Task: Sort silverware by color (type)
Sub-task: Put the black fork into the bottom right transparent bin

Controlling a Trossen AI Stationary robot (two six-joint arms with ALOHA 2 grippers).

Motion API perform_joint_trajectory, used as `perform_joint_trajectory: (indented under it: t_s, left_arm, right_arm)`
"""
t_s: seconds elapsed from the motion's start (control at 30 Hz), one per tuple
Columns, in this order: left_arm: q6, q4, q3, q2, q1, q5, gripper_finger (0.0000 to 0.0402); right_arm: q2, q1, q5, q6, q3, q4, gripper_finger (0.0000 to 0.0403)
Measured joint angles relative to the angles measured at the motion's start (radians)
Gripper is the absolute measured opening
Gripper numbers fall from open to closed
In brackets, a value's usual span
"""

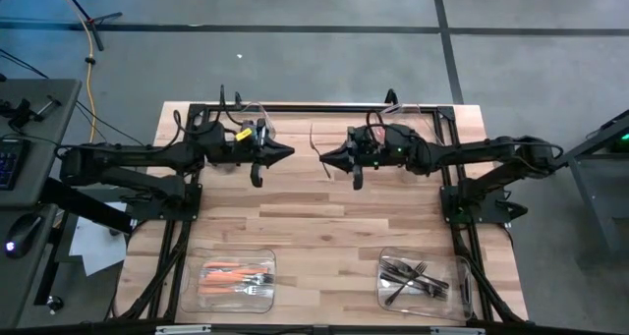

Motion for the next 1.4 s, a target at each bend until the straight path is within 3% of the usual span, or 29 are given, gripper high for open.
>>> perform_joint_trajectory:
  t_s: [0.1, 0.17, 0.3, 0.4, 0.53, 0.77, 0.93, 1.07, 1.4]
  left_arm:
    - [0.012, -0.014, 0.0, 0.0, 0.0, -0.012, 0.0]
    - [0.029, -0.026, 0.0, 0.0, 0.001, -0.029, 0.0]
    - [0.078, -0.029, 0.0, 0.0, 0.002, -0.066, 0.0]
    - [0.098, -0.028, 0.0, 0.0, 0.002, -0.082, 0.0]
    - [0.106, -0.029, 0.0, 0.0, 0.012, -0.081, 0.0]
    - [0.108, -0.029, 0.0, 0.0, 0.036, -0.081, 0.0]
    - [0.108, -0.028, 0.0, 0.0, 0.05, -0.08, 0.0]
    - [0.105, -0.028, 0.0, 0.0, 0.054, -0.08, 0.0]
    - [0.086, -0.027, 0.0, 0.0, 0.054, -0.079, 0.0]
  right_arm:
    - [-0.021, 0.026, -0.074, 0.047, 0.006, -0.034, 0.0]
    - [-0.056, 0.075, -0.108, 0.057, 0.031, -0.164, 0.0]
    - [-0.129, 0.226, -0.089, 0.038, 0.155, -0.705, 0.0]
    - [-0.151, 0.36, -0.05, 0.135, 0.271, -1.114, 0.0]
    - [-0.16, 0.55, -0.053, 0.376, 0.337, -1.378, 0.0]
    - [-0.158, 0.871, -0.001, 0.8, 0.291, -1.388, 0.0]
    - [-0.145, 1.023, 0.08, 0.969, 0.222, -1.379, 0.0]
    - [-0.113, 1.061, 0.072, 1.047, 0.122, -1.307, 0.0]
    - [0.016, 1.037, 0.071, 1.009, -0.032, -1.186, 0.0]
